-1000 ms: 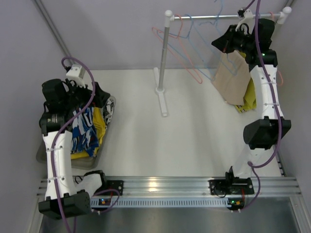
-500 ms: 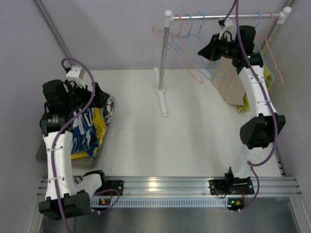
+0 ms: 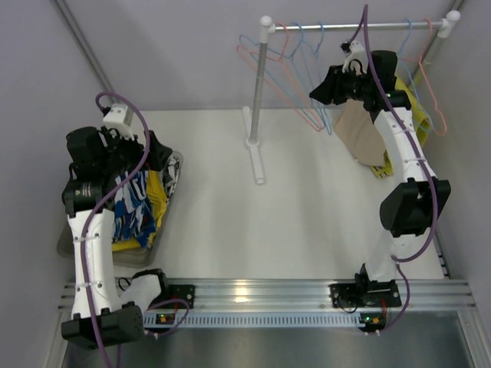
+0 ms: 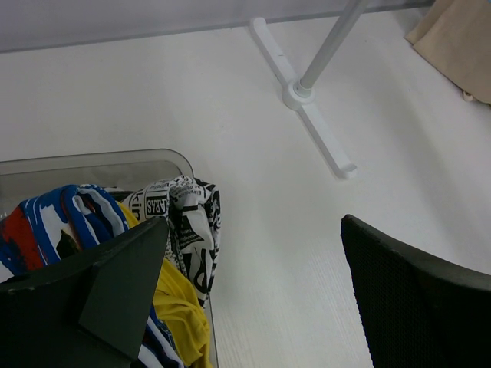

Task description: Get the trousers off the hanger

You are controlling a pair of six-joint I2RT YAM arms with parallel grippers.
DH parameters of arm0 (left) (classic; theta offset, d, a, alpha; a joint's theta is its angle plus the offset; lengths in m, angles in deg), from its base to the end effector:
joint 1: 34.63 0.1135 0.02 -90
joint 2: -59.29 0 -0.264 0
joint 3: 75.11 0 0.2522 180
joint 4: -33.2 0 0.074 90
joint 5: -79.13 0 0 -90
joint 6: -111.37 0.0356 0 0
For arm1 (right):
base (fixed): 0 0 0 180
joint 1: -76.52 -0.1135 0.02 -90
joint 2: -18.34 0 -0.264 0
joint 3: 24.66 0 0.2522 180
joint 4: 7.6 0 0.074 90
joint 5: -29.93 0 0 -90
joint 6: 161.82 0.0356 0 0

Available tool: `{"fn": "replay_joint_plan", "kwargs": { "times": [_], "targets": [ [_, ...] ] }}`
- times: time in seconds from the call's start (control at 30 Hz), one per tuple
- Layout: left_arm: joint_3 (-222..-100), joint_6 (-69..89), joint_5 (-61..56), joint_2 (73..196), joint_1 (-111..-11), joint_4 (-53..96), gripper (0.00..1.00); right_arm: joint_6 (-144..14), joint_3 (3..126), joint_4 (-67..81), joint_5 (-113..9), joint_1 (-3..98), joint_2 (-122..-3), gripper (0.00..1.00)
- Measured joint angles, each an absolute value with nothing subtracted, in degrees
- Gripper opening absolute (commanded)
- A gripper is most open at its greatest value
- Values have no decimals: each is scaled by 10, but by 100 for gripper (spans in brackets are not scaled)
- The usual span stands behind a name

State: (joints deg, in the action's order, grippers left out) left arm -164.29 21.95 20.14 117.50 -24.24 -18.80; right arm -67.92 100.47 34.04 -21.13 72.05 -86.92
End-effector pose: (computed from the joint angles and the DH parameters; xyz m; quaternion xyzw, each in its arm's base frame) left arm 0.1948 0.0171 0.4302 0.0829 0.8043 -0.1672 0.5641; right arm 0.4181 0.0551 0.4162 -0.1908 0.7796 0.3138 0.5072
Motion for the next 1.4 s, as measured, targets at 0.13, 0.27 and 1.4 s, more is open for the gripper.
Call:
{"fn": "replay_joint_plan", "kwargs": {
  "times": [0.13,0.27,1.4],
  "targets": [
    [-1646,221,201,1177,-242,-192,99,-677,1001,345,-208,726,-851,59],
    [-1658,240,193,1179,-242,-199,99,-672,1001,348,-204,742,-806,79],
    [-1668,269,69,1213,-243,-289,99,-647,515,422,-298,869,-224,99]
  ]
}}
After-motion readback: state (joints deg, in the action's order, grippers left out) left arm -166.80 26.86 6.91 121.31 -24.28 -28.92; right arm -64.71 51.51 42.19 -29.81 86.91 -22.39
